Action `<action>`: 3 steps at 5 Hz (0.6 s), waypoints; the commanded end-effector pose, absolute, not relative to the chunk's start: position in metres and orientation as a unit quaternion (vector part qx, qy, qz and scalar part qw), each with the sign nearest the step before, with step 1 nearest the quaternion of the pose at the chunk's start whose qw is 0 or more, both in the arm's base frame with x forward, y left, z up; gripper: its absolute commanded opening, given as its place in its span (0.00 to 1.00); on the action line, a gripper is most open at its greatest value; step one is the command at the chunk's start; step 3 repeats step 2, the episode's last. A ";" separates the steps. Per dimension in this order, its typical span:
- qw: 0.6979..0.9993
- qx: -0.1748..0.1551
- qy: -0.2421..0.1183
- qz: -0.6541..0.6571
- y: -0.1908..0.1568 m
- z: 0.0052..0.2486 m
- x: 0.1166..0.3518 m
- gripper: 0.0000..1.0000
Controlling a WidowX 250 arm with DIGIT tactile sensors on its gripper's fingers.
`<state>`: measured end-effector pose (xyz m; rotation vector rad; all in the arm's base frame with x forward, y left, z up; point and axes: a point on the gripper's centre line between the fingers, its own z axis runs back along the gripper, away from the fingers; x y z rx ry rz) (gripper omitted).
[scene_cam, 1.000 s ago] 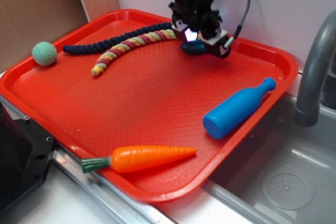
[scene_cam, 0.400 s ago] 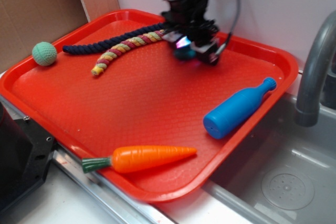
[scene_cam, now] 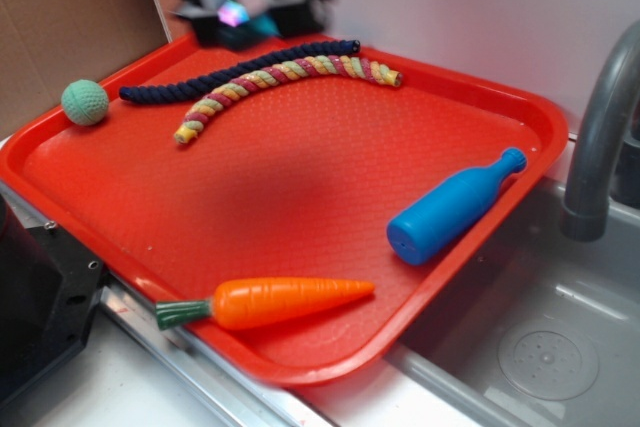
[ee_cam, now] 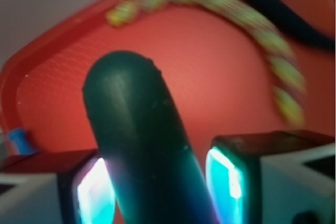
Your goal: Grab the plastic pickle.
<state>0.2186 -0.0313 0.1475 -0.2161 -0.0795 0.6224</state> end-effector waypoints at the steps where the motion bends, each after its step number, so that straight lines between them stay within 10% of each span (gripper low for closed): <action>1: 0.894 -0.150 -0.092 0.413 0.006 0.204 0.154 0.00; 3: 0.904 -0.153 -0.105 0.385 0.005 0.204 0.153 0.00</action>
